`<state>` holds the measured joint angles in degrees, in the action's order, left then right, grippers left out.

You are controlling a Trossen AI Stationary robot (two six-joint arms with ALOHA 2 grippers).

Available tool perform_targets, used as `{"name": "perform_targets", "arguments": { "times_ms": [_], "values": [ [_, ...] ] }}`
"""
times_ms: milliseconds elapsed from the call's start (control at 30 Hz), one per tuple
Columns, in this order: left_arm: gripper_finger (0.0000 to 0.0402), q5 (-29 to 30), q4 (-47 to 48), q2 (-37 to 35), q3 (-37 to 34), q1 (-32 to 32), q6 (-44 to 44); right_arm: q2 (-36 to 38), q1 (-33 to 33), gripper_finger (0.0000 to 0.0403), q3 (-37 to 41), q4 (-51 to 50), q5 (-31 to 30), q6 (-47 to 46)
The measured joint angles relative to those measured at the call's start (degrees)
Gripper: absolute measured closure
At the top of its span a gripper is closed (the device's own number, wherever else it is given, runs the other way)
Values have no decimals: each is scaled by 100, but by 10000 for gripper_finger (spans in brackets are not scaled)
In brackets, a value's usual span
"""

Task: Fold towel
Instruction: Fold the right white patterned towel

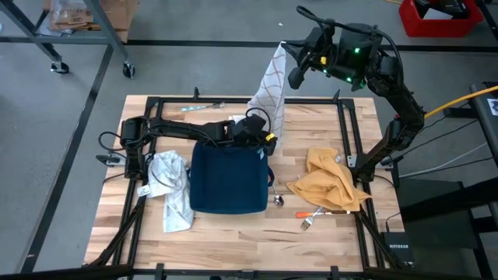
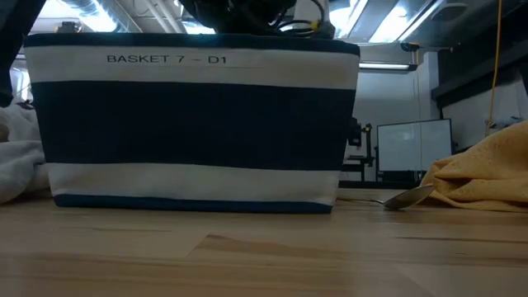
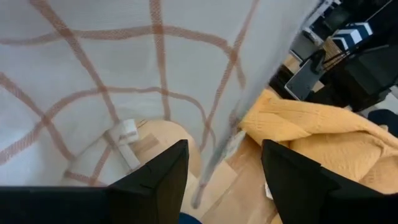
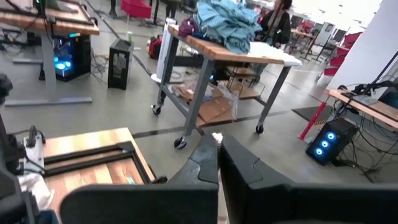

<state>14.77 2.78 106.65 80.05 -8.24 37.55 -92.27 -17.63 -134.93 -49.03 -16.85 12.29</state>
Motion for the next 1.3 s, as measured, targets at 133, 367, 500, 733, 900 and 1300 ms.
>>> {"name": "perform_targets", "arguments": {
  "times_ms": [133,367,500,733,900,1300],
  "values": [
    [208,98,1,2,0,-83,-4,-2,2,400,0,122,147,0],
    [208,108,-7,2,0,-131,-7,-2,0,400,2,579,147,0],
    [208,104,1,2,0,-126,-220,-2,0,400,2,807,147,0],
    [208,104,8,2,0,-124,-326,-2,0,400,2,907,149,0],
    [208,103,339,3,0,-124,-319,-2,0,400,2,946,149,0],
    [210,107,519,140,0,-155,-419,0,-2,400,2,1096,149,2]
  ]
}}
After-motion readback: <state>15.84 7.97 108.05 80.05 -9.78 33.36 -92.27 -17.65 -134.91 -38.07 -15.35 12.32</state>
